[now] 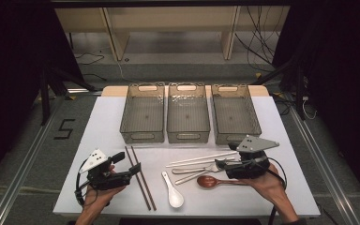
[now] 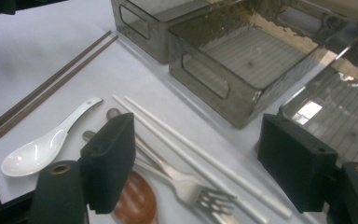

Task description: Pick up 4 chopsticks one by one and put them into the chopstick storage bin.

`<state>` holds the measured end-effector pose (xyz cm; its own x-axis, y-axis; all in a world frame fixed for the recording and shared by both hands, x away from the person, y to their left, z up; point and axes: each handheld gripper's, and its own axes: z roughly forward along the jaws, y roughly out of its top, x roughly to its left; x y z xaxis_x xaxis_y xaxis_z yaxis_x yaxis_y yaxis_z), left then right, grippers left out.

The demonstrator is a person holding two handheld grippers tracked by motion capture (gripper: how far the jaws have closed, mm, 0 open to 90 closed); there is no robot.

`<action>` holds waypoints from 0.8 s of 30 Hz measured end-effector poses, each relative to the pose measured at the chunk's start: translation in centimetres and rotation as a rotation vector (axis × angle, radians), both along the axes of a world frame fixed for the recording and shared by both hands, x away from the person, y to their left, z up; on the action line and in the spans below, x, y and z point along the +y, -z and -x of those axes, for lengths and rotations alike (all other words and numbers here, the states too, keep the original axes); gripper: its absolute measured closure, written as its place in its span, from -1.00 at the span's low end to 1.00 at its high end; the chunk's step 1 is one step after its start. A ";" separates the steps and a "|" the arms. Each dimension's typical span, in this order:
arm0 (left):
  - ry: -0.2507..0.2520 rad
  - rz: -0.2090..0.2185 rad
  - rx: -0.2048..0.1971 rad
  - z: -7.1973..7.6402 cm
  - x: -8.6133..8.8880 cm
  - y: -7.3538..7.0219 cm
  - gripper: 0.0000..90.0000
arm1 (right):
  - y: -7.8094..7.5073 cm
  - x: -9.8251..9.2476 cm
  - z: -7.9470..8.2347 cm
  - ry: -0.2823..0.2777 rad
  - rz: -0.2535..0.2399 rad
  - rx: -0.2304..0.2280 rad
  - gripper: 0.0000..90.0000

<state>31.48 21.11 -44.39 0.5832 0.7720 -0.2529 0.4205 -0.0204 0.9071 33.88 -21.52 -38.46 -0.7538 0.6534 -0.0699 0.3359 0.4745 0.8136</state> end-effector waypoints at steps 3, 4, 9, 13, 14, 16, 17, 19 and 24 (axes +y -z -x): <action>-0.001 0.001 -0.001 0.0 0.0 0.0 -0.63 | -0.7 0.7 -1.0 -0.028 0.040 0.012 -0.34; -0.001 0.001 -0.001 0.0 0.0 0.0 -0.63 | -0.8 1.0 -1.4 -0.036 0.059 0.019 -0.34; -0.003 -0.003 -0.005 0.0 0.0 0.0 -0.63 | -1.1 2.6 -3.3 -0.078 0.160 0.047 -0.30; 0.000 -0.003 -0.005 0.0 0.0 0.0 -0.63 | -0.7 3.6 -4.9 -0.128 0.229 0.097 -0.26; 0.000 -0.003 -0.005 0.0 0.0 0.0 -0.63 | -0.6 3.8 -5.3 -0.131 0.242 0.112 -0.26; -0.002 0.002 -0.005 0.0 0.0 0.0 -0.63 | -0.2 4.2 -6.1 -0.151 0.270 0.129 -0.23; 0.000 -0.002 -0.005 0.0 0.0 0.0 -0.63 | 0.0 4.4 -6.5 -0.159 0.287 0.136 -0.22; 0.000 -0.002 -0.005 0.0 0.0 0.0 -0.63 | 0.3 4.8 -7.3 -0.171 0.327 0.151 -0.20; 0.000 0.001 -0.006 -0.1 0.0 0.0 -0.63 | 1.2 6.1 -8.4 -0.208 0.398 0.188 -0.06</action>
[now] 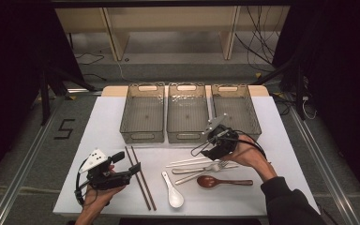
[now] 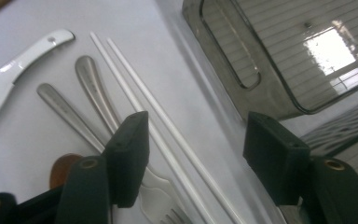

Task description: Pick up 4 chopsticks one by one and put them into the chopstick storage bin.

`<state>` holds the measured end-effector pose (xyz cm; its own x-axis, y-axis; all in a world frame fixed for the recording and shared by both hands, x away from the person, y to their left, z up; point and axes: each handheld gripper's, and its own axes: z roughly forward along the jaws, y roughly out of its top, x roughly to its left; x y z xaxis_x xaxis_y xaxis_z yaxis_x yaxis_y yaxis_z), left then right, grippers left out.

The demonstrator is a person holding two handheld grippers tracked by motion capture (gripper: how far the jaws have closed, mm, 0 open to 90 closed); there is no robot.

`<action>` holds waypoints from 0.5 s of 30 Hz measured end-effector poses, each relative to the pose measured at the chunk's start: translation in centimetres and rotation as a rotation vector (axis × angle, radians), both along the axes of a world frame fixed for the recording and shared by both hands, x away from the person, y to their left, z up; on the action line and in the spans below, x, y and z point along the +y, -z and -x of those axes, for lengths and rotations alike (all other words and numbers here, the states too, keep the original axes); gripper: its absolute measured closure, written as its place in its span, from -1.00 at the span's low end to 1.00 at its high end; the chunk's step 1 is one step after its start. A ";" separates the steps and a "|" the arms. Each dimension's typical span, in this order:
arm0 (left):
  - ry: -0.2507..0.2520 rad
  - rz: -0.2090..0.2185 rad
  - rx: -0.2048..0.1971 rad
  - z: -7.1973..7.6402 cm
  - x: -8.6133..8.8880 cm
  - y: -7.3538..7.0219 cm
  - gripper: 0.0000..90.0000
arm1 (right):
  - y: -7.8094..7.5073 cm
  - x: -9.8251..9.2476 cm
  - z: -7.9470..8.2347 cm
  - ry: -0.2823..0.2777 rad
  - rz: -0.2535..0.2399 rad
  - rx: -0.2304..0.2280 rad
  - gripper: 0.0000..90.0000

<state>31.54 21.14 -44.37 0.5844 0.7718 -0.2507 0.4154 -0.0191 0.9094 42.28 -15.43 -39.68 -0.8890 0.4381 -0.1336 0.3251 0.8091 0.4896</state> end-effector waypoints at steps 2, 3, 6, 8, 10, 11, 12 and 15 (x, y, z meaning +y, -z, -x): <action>-0.001 0.002 0.000 0.0 0.0 0.0 -0.63 | 0.5 0.4 -0.4 -0.010 0.032 0.012 -0.01; -0.001 0.002 0.000 0.0 0.0 0.0 -0.63 | 0.8 0.6 -0.6 -0.016 0.047 0.021 0.01; 0.001 0.001 0.000 0.0 0.0 0.0 -0.63 | 1.6 1.2 -1.1 -0.039 0.088 0.034 0.11; 0.000 0.003 -0.001 0.0 0.0 0.0 -0.63 | 2.2 1.4 -1.4 -0.054 0.113 0.047 0.15; 0.001 0.002 0.000 0.0 0.0 0.0 -0.63 | 2.8 1.6 -1.7 -0.058 0.139 0.060 0.20; 0.001 0.003 -0.001 0.0 0.0 0.0 -0.63 | 3.2 1.7 -1.9 -0.069 0.150 0.058 0.22; 0.002 0.002 -0.001 0.0 0.0 0.0 -0.63 | 3.4 1.8 -2.0 -0.074 0.161 0.068 0.25; 0.001 0.003 0.000 0.0 0.0 0.0 -0.63 | 4.1 2.0 -2.3 -0.093 0.189 0.077 0.33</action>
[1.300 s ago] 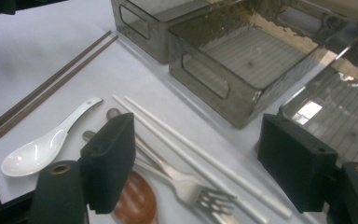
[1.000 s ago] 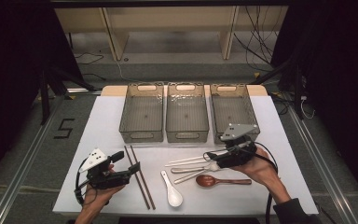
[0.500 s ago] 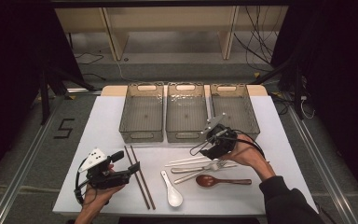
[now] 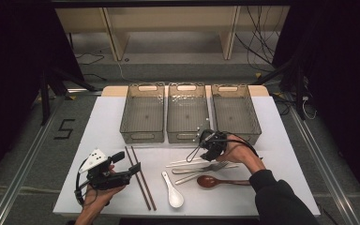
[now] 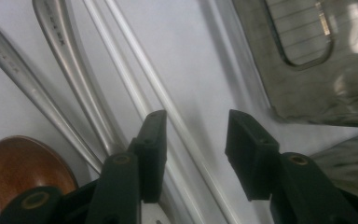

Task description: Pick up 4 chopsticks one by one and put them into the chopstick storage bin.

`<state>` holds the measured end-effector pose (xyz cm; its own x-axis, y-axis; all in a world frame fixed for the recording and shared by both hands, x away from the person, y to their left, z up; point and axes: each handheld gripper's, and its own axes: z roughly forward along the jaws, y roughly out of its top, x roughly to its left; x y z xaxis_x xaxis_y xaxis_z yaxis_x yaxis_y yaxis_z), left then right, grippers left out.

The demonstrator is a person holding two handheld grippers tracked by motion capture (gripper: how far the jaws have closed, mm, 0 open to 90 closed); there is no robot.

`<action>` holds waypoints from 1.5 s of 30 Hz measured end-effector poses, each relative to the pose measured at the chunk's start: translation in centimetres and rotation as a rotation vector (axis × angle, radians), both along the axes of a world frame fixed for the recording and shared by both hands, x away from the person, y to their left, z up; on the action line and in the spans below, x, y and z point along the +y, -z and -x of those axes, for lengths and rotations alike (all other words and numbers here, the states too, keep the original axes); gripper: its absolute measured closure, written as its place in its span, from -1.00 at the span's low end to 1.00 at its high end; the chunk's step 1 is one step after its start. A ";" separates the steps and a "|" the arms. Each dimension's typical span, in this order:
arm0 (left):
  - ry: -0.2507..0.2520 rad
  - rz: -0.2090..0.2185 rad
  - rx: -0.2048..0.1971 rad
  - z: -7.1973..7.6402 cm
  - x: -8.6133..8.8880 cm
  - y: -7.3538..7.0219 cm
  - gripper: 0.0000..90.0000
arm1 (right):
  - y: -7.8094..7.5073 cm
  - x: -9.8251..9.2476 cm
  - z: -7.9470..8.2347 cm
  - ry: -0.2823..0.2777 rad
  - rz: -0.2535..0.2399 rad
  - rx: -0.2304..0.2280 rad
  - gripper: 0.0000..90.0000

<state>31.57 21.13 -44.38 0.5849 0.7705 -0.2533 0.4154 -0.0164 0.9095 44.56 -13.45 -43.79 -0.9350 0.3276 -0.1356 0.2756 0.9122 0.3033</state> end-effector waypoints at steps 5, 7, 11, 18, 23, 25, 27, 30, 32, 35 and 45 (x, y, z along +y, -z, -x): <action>0.000 -0.003 0.001 0.0 0.0 0.0 -0.63 | 0.8 0.1 -0.5 -0.020 0.040 0.026 0.44; -0.001 -0.002 0.000 0.0 0.1 0.0 -0.63 | 1.1 0.1 -0.6 -0.022 0.050 0.033 0.48; -0.002 -0.001 0.001 0.0 0.0 0.0 -0.63 | 1.4 0.0 -0.8 -0.033 0.079 0.039 0.54; -0.005 -0.001 0.002 0.0 0.0 0.0 -0.63 | 1.6 -0.1 -1.0 -0.051 0.092 0.058 0.63; -0.007 -0.001 0.003 0.0 0.0 0.0 -0.63 | 1.7 0.1 -1.1 -0.072 0.125 0.067 0.64; -0.009 -0.001 0.005 -0.1 0.0 0.0 -0.63 | 1.7 0.2 -1.3 -0.088 0.140 0.071 0.65; -0.010 -0.001 0.006 -0.1 0.0 0.0 -0.63 | 1.7 0.3 -1.3 -0.095 0.146 0.076 0.66; -0.009 -0.001 0.005 -0.1 0.0 0.0 -0.63 | 1.7 0.7 -1.3 -0.116 0.177 0.078 0.68; -0.008 -0.002 0.006 -0.1 0.0 0.0 -0.63 | 1.7 1.0 -1.3 -0.139 0.197 0.078 0.70; -0.010 -0.002 0.006 -0.1 0.0 0.0 -0.63 | 1.7 1.3 -1.4 -0.156 0.207 0.083 0.74; -0.011 -0.003 0.007 -0.1 0.1 0.0 -0.63 | 1.7 1.6 -1.1 -0.216 0.238 0.084 0.88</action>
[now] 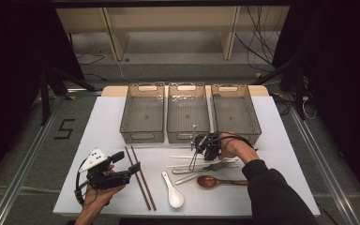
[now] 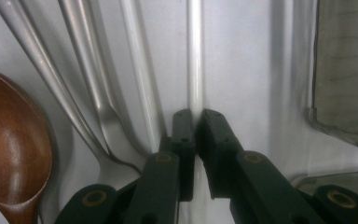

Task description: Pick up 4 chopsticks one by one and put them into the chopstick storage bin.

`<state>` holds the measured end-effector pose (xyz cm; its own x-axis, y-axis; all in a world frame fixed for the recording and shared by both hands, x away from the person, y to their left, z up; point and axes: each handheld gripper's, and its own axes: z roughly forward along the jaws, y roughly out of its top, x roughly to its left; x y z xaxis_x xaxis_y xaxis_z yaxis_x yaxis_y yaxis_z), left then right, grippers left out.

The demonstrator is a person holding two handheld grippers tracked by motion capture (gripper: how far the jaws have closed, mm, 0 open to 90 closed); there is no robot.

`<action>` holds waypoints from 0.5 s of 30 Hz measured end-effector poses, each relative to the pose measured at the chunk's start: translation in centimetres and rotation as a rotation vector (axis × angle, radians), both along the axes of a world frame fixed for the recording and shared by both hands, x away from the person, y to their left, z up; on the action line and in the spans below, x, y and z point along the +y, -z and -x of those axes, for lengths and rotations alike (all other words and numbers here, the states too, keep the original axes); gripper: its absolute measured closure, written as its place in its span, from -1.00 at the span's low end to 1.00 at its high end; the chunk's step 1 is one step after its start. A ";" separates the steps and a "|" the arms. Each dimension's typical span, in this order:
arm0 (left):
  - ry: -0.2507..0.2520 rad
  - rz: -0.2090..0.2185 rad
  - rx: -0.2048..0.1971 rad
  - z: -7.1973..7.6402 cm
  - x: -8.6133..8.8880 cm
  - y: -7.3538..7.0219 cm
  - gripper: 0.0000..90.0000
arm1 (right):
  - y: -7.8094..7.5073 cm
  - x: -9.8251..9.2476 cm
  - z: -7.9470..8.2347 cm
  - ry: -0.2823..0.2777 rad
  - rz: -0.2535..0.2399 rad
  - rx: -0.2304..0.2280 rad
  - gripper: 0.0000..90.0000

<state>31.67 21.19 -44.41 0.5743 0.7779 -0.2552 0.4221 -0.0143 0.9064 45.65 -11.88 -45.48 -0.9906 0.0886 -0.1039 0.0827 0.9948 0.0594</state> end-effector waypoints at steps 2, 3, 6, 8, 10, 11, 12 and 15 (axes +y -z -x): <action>-0.001 0.000 0.001 0.0 0.0 0.0 -0.63 | 0.0 0.0 0.1 -0.005 0.004 0.000 0.89; -0.001 0.000 0.002 0.0 0.0 0.0 -0.63 | 0.0 0.0 0.1 -0.010 0.002 -0.002 0.89; -0.002 0.001 0.002 0.0 0.1 0.0 -0.63 | -0.1 -0.1 0.2 -0.026 -0.001 -0.014 0.90; -0.003 0.001 0.002 0.0 0.0 0.0 -0.63 | -0.4 -0.1 0.3 -0.028 -0.011 -0.029 0.90; -0.003 0.000 0.002 0.0 0.1 0.0 -0.63 | -0.8 -0.2 0.4 -0.035 -0.038 -0.041 0.90; -0.003 0.000 0.003 0.0 0.1 0.0 -0.63 | -1.1 -0.2 0.5 -0.036 -0.047 -0.048 0.90; -0.003 0.000 0.002 0.0 0.1 0.0 -0.63 | -1.4 -0.3 0.6 -0.037 -0.057 -0.051 0.90; -0.004 -0.001 0.002 0.0 0.0 0.0 -0.63 | -2.6 -0.4 0.9 -0.034 -0.089 -0.076 0.90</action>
<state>31.67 21.23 -44.40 0.5708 0.7803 -0.2556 0.4240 -0.0136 0.9055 44.79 -12.31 -42.93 -0.9828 0.0672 -0.1720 0.0408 0.9875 0.1525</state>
